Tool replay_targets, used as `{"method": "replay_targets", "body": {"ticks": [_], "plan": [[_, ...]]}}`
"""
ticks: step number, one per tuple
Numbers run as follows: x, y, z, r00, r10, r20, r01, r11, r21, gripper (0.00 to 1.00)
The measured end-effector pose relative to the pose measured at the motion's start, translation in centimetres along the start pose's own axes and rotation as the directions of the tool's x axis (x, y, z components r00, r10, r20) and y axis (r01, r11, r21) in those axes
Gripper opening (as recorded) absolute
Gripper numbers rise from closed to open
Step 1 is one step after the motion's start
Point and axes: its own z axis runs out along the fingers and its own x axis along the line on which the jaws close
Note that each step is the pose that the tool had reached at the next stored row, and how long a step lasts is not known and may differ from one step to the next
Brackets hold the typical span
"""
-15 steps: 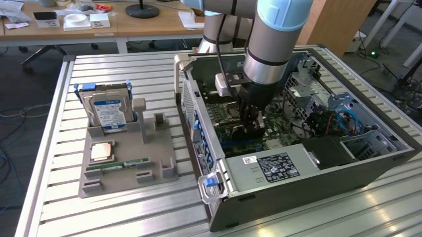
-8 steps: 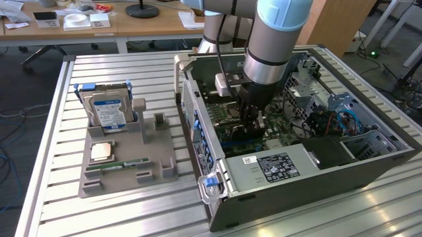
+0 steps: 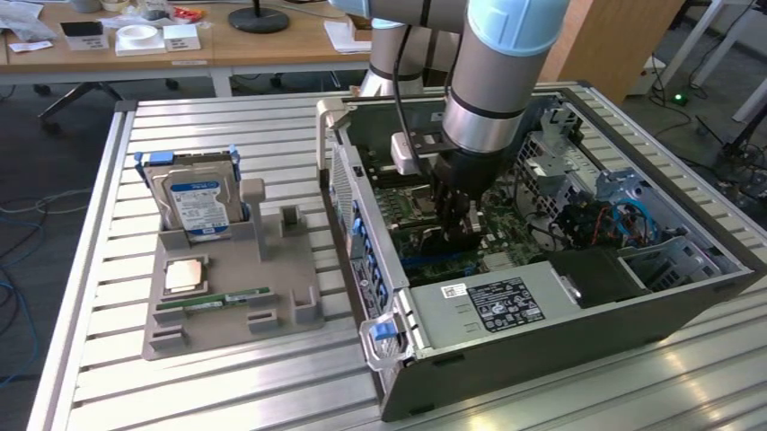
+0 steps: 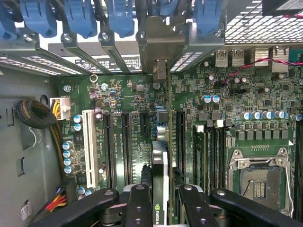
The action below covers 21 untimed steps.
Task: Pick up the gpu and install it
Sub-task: 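Insert the gpu into the slot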
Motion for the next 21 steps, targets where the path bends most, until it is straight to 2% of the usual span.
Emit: {"method": "replay_targets", "body": {"ticks": [2, 5, 6, 8, 12, 21], "plan": [[0.01, 0.0, -0.02, 1.0, 0.0, 0.0026, 0.0, 1.0, -0.0004, 0.26], [0.01, 0.0, 0.0, 0.9997, 0.0, 0.0248, 0.0, 1.0, -0.0016, 0.26], [0.0, 0.01, 0.0, 0.9996, 0.0, 0.027, 0.0, 1.0, -0.0017, 0.26], [0.0, 0.0, 0.0, 0.9996, 0.001, 0.0269, -0.001, 1.0, -0.0017, 0.26], [0.01, -0.01, 0.01, 0.9997, 0.002, 0.0223, -0.002, 1.0, -0.0013, 0.26], [0.01, 0.01, -0.05, 0.9997, 0.008, 0.0221, -0.007, 1.0, -0.001, 0.26]]}}
